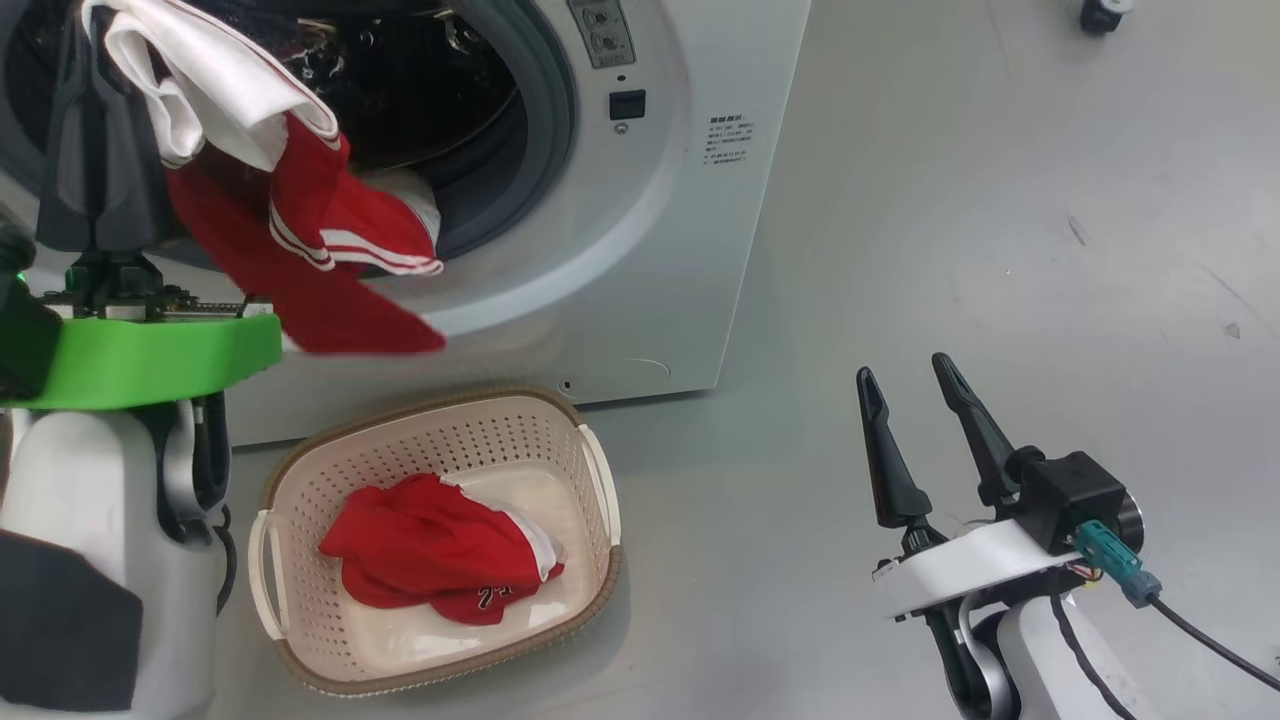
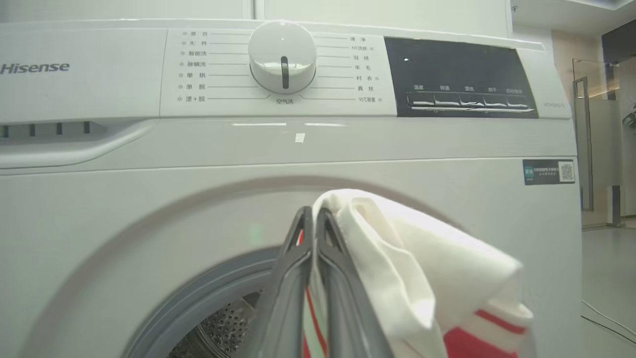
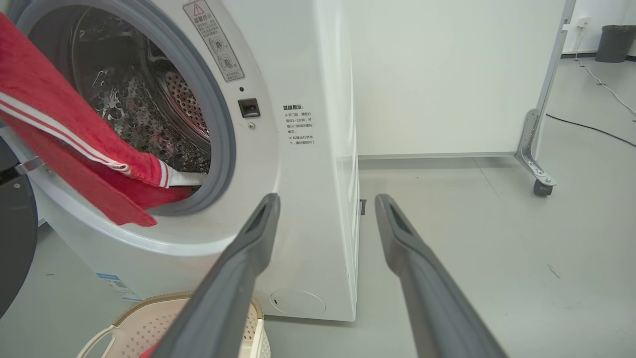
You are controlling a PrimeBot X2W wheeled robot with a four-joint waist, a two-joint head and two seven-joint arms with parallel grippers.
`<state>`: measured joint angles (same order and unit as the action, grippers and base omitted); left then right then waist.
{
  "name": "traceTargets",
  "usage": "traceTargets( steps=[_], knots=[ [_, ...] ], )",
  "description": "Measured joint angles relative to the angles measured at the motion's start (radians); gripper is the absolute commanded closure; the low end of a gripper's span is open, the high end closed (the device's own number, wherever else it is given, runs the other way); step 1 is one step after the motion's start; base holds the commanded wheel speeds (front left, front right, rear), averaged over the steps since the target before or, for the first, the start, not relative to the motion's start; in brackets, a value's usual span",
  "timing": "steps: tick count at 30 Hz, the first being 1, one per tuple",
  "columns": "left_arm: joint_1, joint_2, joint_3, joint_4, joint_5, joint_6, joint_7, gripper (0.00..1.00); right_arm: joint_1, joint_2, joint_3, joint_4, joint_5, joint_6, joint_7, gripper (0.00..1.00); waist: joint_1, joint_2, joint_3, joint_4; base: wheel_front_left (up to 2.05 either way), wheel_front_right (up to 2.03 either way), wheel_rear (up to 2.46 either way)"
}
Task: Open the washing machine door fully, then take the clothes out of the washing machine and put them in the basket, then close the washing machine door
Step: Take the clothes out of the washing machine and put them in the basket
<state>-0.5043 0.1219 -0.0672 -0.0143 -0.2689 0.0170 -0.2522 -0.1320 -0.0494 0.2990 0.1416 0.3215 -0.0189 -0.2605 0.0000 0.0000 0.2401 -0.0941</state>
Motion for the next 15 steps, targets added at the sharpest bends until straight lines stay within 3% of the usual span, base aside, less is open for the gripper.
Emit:
traceTargets(
  steps=[15],
  knots=[
    [0.129, 0.001, -0.034, -0.172, 0.019, 0.017, 0.006, 1.0, 0.064, -0.016, -0.008, 0.008, -0.033, 0.007, 0.0, 0.0, 0.0, 0.0, -0.083, 0.027, 0.0, 0.0, 0.0]
  ],
)
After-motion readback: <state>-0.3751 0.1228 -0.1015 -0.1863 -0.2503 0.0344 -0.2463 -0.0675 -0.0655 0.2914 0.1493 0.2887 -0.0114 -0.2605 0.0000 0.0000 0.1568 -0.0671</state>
